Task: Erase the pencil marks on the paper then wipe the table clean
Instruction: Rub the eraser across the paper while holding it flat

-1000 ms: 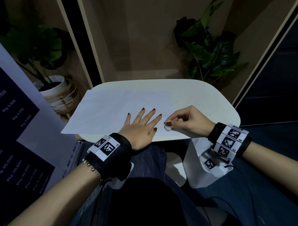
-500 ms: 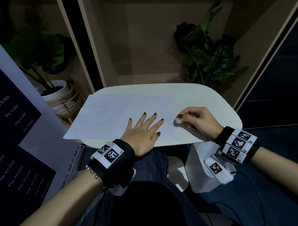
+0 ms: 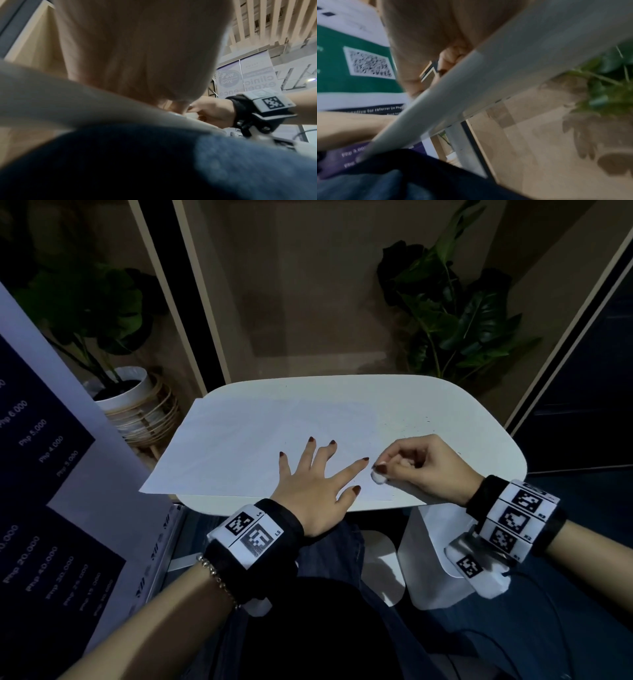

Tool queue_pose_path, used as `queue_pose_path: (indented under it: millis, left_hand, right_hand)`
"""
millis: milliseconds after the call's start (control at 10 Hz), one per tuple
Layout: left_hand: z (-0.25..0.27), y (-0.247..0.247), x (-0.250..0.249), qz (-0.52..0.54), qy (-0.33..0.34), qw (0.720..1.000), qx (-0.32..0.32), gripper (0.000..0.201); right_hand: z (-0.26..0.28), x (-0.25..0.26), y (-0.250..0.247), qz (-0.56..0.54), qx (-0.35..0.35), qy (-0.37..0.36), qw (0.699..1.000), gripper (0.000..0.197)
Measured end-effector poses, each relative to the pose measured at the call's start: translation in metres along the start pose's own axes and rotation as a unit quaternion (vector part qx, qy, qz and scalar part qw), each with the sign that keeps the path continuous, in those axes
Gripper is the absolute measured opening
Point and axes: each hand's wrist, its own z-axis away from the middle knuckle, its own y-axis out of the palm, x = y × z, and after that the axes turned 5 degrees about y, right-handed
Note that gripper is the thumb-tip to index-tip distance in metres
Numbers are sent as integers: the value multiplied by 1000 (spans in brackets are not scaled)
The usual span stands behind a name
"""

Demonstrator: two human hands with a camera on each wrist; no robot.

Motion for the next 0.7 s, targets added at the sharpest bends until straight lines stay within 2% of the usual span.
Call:
queue_pose_path:
  millis: [100, 200, 300, 400, 500, 600, 700]
  left_hand:
    - [0, 0, 0, -2, -2, 1000, 1, 50]
    - [0, 1, -1, -2, -2, 1000, -1, 50]
    - [0, 1, 0, -4, 0, 1000, 1, 50]
    - [0, 0, 0, 0, 0, 1000, 3, 50]
    - [0, 0, 0, 2, 1, 1000, 3, 50]
    - [0, 0, 1, -1, 1, 1000, 5, 50]
    - [0, 0, 1, 1, 2, 1000, 6, 50]
  right_hand:
    - [0, 0, -1, 18, 29, 0, 999, 5]
    - [0, 2, -8, 47, 99, 4, 994, 6]
    - [-2, -3, 0, 12, 5, -6, 1000, 3]
    - [-2, -2, -3, 15, 34, -8, 999, 4]
    - [0, 3, -11, 39, 129, 4, 991, 6]
    - [-2, -1, -2, -7, 31, 4, 999, 7]
    - [-4, -1, -2, -9, 29, 10, 1000, 6]
